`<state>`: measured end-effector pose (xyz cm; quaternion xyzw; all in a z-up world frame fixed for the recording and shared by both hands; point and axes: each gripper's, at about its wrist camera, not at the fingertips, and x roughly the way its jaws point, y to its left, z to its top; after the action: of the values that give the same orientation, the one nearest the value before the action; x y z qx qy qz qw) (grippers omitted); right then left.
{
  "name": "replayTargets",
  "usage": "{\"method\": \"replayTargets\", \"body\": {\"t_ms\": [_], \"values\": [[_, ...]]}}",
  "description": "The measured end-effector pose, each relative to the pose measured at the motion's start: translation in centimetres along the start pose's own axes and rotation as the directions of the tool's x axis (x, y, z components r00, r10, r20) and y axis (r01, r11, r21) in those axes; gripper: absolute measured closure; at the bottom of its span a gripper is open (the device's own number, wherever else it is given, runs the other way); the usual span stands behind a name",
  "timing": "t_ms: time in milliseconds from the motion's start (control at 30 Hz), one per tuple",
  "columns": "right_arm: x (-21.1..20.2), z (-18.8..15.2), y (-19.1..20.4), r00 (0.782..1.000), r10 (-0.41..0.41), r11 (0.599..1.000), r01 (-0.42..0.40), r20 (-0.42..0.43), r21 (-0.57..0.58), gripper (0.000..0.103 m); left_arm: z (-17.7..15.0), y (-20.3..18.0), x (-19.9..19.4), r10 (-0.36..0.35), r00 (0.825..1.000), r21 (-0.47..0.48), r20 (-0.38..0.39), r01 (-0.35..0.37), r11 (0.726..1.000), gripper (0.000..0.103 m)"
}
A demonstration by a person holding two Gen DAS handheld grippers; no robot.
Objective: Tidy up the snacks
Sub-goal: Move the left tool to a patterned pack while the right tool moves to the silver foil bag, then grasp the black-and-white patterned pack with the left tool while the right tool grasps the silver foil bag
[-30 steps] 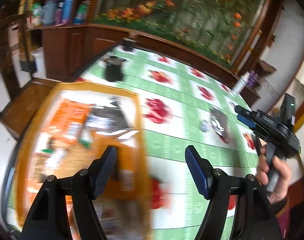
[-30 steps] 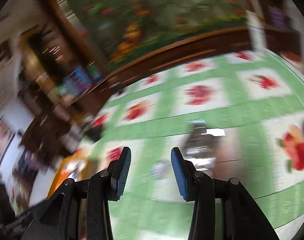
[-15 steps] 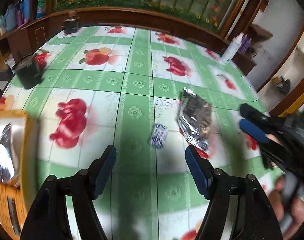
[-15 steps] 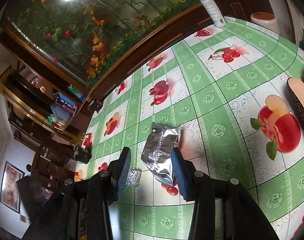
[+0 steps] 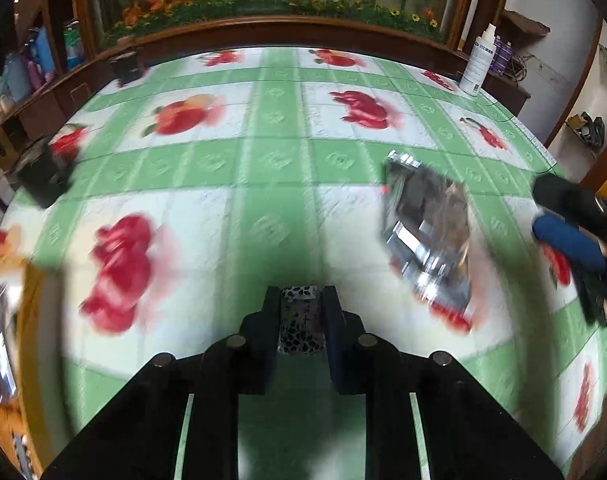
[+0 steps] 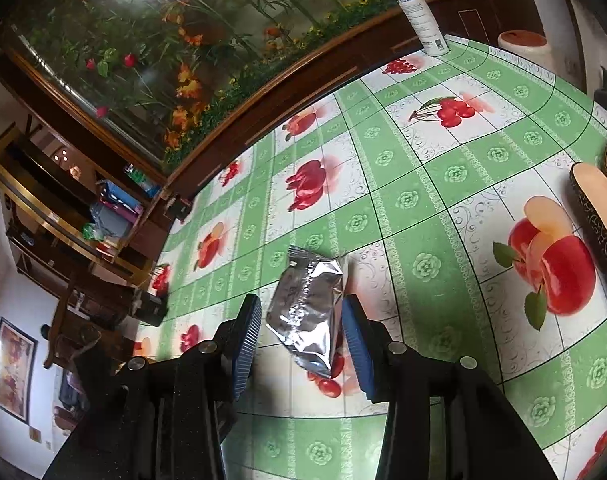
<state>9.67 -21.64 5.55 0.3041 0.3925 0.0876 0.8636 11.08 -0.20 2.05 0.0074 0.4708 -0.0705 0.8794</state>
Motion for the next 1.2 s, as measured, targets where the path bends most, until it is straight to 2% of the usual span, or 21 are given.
{"method": "replayTargets", "body": {"t_ms": [100, 233, 333, 467, 567, 600, 667, 767, 833, 1000, 1067, 1100, 1133, 1167, 1200], "values": [[1.3, -0.3, 0.7, 0.999, -0.041, 0.998, 0.040, -0.006, -0.044, 0.034, -1.7, 1.3, -0.8, 0.052, 0.998, 0.002, 0.043, -0.052, 0.999, 0.084], [3.7, -0.8, 1.9, 0.992, -0.127, 0.985, 0.125, -0.011, -0.121, 0.033, -1.8, 2.4, -0.9, 0.066, 0.996, -0.036, 0.064, -0.064, 0.997, 0.084], [6.1, -0.6, 2.7, 0.976, -0.214, 0.965, 0.206, -0.030, -0.164, 0.034, -1.8, 2.3, -0.7, 0.132, 0.987, -0.013, 0.093, -0.131, 0.991, 0.083], [8.1, -0.8, 3.8, 0.956, -0.294, 0.925, 0.279, -0.019, -0.259, 0.030, -1.7, 2.2, -0.6, 0.147, 0.984, -0.005, 0.102, -0.147, 0.989, 0.083], [7.9, -1.0, 3.6, 0.959, -0.285, 0.925, 0.273, -0.005, -0.266, 0.033, -1.6, 2.2, -0.6, 0.154, 0.983, 0.001, 0.102, -0.155, 0.988, 0.083], [7.8, -1.0, 3.6, 0.963, -0.271, 0.930, 0.259, -0.008, -0.261, 0.042, -1.6, 2.2, -0.6, 0.154, 0.983, 0.005, 0.102, -0.155, 0.988, 0.083], [7.2, -0.8, 3.3, 0.968, -0.250, 0.941, 0.240, -0.013, -0.239, 0.050, -1.6, 2.2, -0.6, 0.150, 0.984, 0.002, 0.101, -0.151, 0.989, 0.083], [6.5, -0.9, 2.8, 0.979, -0.204, 0.958, 0.193, -0.031, -0.212, 0.058, -1.7, 1.9, -0.6, 0.155, 0.983, 0.008, 0.102, -0.156, 0.988, 0.083], [6.3, -1.1, 2.3, 0.984, -0.166, 0.969, 0.152, -0.057, -0.192, 0.059, -1.7, 1.7, -0.6, 0.159, 0.982, 0.011, 0.103, -0.161, 0.987, 0.083], [5.9, -1.5, 2.2, 0.985, -0.139, 0.975, 0.118, -0.104, -0.187, 0.060, -1.8, 1.6, -0.6, 0.155, 0.983, 0.007, 0.102, -0.156, 0.988, 0.083], [5.8, -1.6, 2.2, 0.978, -0.106, 0.976, 0.067, -0.180, -0.209, 0.060, -1.8, 1.6, -0.6, 0.157, 0.982, 0.008, 0.102, -0.158, 0.987, 0.083], [5.8, -1.9, 2.4, 0.968, -0.094, 0.967, 0.033, -0.233, -0.252, 0.060, -1.8, 1.6, -0.6, 0.155, 0.983, 0.006, 0.102, -0.157, 0.988, 0.083], [5.7, -1.9, 2.6, 0.964, -0.093, 0.960, 0.021, -0.248, -0.278, 0.060, -1.9, 1.6, -0.7, 0.155, 0.983, 0.006, 0.102, -0.156, 0.988, 0.083], [5.3, -1.8, 2.5, 0.965, -0.120, 0.956, 0.049, -0.232, -0.289, 0.060, -1.9, 1.7, -0.7, 0.156, 0.982, 0.006, 0.102, -0.157, 0.988, 0.083], [4.8, -1.4, 2.2, 0.968, -0.174, 0.953, 0.118, -0.183, -0.279, 0.059, -1.9, 1.6, -0.7, 0.157, 0.982, 0.007, 0.103, -0.159, 0.987, 0.083]]}}
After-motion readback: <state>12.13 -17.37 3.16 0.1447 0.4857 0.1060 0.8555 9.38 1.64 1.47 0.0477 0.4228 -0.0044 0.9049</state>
